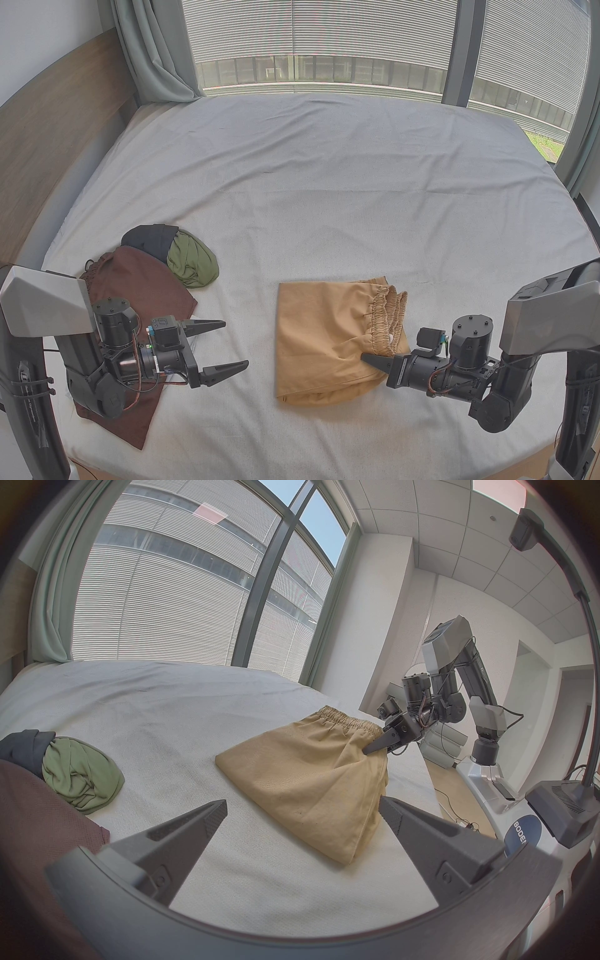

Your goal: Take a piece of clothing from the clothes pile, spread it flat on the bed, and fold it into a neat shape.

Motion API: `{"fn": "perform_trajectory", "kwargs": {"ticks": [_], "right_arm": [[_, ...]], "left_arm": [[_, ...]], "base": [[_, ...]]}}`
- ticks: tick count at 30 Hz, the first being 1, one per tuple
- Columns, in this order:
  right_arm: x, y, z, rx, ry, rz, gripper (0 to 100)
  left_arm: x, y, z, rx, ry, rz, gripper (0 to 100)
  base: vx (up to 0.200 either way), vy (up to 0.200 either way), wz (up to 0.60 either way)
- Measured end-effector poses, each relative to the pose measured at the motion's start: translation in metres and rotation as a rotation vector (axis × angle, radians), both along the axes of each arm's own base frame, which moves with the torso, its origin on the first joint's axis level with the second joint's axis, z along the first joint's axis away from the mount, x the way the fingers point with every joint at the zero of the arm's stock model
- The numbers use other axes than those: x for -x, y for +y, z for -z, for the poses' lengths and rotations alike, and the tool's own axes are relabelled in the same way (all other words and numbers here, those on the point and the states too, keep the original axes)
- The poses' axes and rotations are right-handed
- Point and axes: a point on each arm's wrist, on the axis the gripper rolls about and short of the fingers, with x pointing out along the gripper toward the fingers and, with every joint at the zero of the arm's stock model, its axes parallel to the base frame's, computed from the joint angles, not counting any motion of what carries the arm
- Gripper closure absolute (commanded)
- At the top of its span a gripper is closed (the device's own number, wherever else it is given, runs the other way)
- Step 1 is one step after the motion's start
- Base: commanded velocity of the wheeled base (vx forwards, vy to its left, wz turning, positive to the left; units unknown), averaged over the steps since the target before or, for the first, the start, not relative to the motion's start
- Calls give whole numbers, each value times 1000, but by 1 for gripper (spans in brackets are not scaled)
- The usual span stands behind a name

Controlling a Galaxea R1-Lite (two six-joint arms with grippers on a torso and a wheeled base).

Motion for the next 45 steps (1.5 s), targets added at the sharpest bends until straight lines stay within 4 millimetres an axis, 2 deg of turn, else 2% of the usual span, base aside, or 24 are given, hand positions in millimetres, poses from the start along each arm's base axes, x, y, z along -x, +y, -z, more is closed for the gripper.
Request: {"fn": "perform_trajectory", "kwargs": {"ticks": [11, 24, 34, 45], "right_arm": [[3, 7, -15, -25, -44, -25, 100], [3, 10, -45, -121, -98, -77, 100], [3, 10, -58, -161, -129, -157, 100], [-7, 9, -72, -194, -186, -179, 100]], "left_arm": [[1, 0, -3, 2, -5, 0, 0], [4, -1, -6, 3, -9, 3, 0], [6, -3, -8, 3, -11, 12, 0], [7, -1, -10, 4, -16, 7, 0]], "base": [[0, 0, 0], [0, 0, 0], [0, 0, 0], [0, 0, 0]]}}
